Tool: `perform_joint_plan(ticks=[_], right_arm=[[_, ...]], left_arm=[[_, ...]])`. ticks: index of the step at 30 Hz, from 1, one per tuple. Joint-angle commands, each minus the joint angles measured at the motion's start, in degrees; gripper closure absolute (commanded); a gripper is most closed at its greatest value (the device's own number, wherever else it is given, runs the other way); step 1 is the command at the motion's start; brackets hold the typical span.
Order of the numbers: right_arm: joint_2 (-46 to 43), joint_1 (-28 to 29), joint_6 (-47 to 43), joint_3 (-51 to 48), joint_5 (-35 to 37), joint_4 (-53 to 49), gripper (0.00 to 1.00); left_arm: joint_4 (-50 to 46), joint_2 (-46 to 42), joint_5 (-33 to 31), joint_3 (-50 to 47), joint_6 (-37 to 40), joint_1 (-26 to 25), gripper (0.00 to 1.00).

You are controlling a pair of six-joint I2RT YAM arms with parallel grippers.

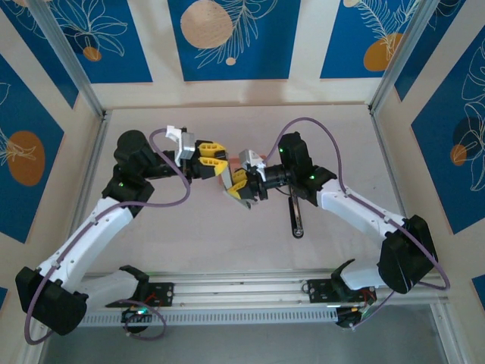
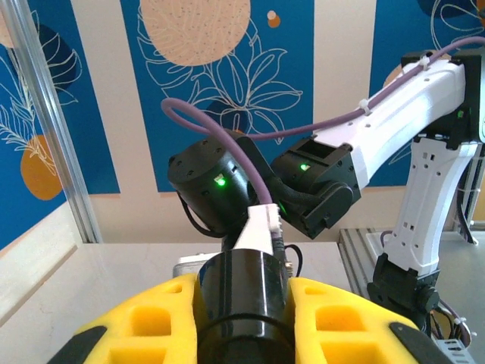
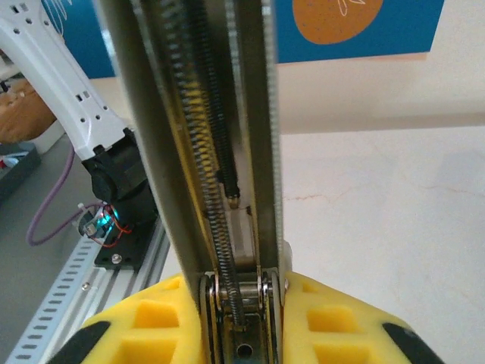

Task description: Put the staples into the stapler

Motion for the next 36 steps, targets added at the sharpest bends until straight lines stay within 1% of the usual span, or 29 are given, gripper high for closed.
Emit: perform_joint_plan(ticks=[1,2,4,5,6,9,12,13,18,22,25,29,33,36], right_arm=[[-0.92,-1.36,5.81,-0.78,2.30,4.53,0.89],[-1.65,-1.94,7.34,-1.65,3.51,5.14,0.90],[-3.75,-3.22,10.46,-3.67,9.15,4.59,0.93],[-4.67,-3.72,11.22,-4.11,12.21,2.72,0.95],[-5.64,-4.20,11.77,-4.23,14.75,-0.04,0.96],[-8.37,-6.44,14.94,-3.51,23.29,-10.58,1.00],[-10.12,-10.06,18.37,-2.33,30.80,-20.83,1.00],[-10.59,-11.68,19.47,-2.15,32.95,-23.56,1.00],[-11.99,-19.91,22.72,-2.85,36.25,-30.16,1.00],[-9.34,-24.28,23.62,-1.46,43.99,-35.17,1.00],[-5.02,-25.82,22.61,-0.23,48.28,-36.85,1.00],[1.01,-26.94,24.52,2.19,51.33,-38.81,1.00],[5.30,-27.54,25.87,3.06,52.05,-39.90,1.00],[6.85,-27.73,26.60,2.58,52.02,-39.74,1.00]], left_arm=[[2.94,-0.99,-2.20,-1.17,0.53,-0.28,0.71],[2.32,-1.28,-3.82,-1.60,0.55,-0.29,0.62],[2.30,-2.11,-7.59,-3.62,0.05,-0.28,0.40],[2.65,-2.58,-9.67,-4.89,-0.23,-0.33,0.34],[2.88,-3.15,-12.44,-6.44,-0.63,-0.27,0.30],[3.11,-4.49,-20.61,-10.73,-2.15,-0.28,0.23],[1.88,-5.03,-28.75,-13.96,-4.07,-0.31,0.21],[1.67,-5.00,-30.42,-14.82,-4.64,-0.23,0.21],[0.31,-3.23,-32.76,-16.99,-6.22,-0.25,0.21],[-2.58,-1.53,-36.31,-16.99,-7.27,-0.31,0.21],[-3.25,-0.46,-38.07,-17.08,-7.64,-0.28,0.21],[-4.62,0.82,-38.43,-16.56,-7.95,-0.27,0.21],[-5.12,1.28,-38.50,-16.64,-8.21,-0.31,0.21],[-5.11,1.31,-38.65,-16.74,-8.25,-0.32,0.21]])
